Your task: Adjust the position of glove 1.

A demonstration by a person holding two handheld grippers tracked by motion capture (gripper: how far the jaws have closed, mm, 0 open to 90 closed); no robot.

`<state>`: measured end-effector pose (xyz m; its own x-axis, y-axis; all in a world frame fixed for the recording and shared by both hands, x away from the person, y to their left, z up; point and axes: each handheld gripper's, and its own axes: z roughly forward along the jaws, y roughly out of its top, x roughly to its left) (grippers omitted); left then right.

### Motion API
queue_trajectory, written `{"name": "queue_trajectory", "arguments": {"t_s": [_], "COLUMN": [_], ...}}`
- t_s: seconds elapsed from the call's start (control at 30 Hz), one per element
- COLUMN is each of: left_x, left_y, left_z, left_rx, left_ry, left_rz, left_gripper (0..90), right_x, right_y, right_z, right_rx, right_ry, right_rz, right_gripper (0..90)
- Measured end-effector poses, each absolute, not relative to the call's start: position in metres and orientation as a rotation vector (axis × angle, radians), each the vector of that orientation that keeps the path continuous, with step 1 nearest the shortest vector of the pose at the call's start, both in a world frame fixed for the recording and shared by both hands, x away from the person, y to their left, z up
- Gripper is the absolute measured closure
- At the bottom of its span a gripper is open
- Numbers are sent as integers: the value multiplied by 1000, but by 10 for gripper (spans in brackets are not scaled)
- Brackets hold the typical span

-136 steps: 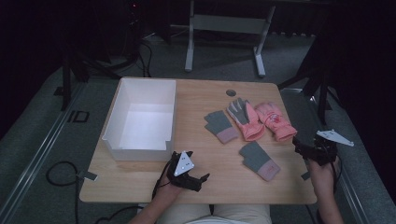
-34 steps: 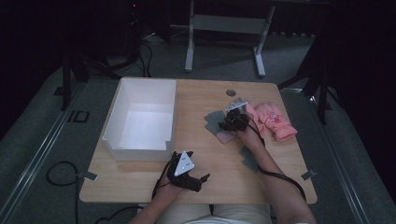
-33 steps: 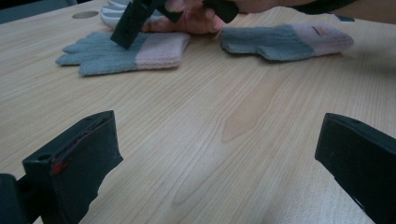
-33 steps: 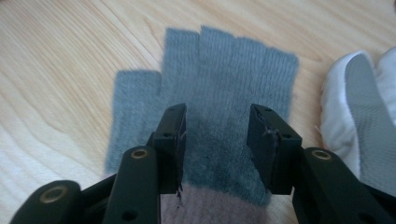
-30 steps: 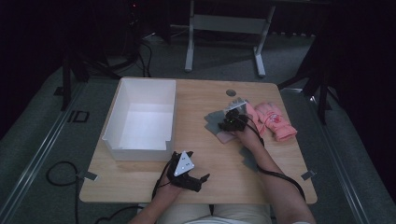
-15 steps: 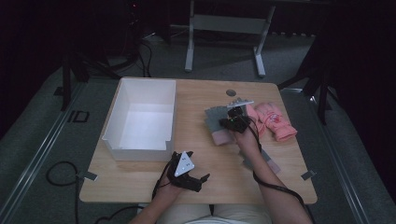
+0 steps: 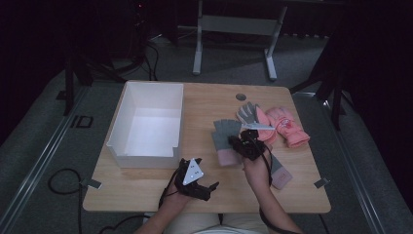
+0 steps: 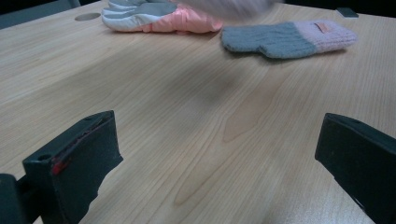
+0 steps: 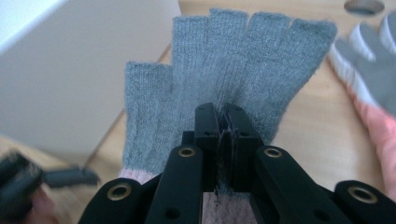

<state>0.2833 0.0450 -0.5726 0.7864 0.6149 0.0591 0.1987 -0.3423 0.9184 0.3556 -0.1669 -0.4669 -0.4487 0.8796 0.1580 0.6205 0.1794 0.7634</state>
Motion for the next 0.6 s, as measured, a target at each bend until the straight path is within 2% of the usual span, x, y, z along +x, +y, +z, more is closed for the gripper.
{"name": "queue_trajectory", "arguments": {"t_s": [0.17, 0.23, 0.27, 0.6], "left_x": [283, 283, 283, 283], "left_y": [46, 46, 45, 46], "left_z": [-573, -573, -573, -573], "left_rx": [1905, 1903, 1908, 1898], "left_ry": [620, 617, 617, 618], "left_rz": [485, 486, 485, 479], "left_gripper": [0, 0, 0, 0], "right_x": [344, 344, 341, 346], "right_y": [-170, -170, -169, -161], "right_z": [-495, -495, -511, -549], "right_rx": [1539, 1539, 1599, 1692], "right_ry": [2106, 2106, 2096, 2083], "right_rz": [1086, 1086, 1069, 966], "right_gripper": [850, 850, 851, 842]}}
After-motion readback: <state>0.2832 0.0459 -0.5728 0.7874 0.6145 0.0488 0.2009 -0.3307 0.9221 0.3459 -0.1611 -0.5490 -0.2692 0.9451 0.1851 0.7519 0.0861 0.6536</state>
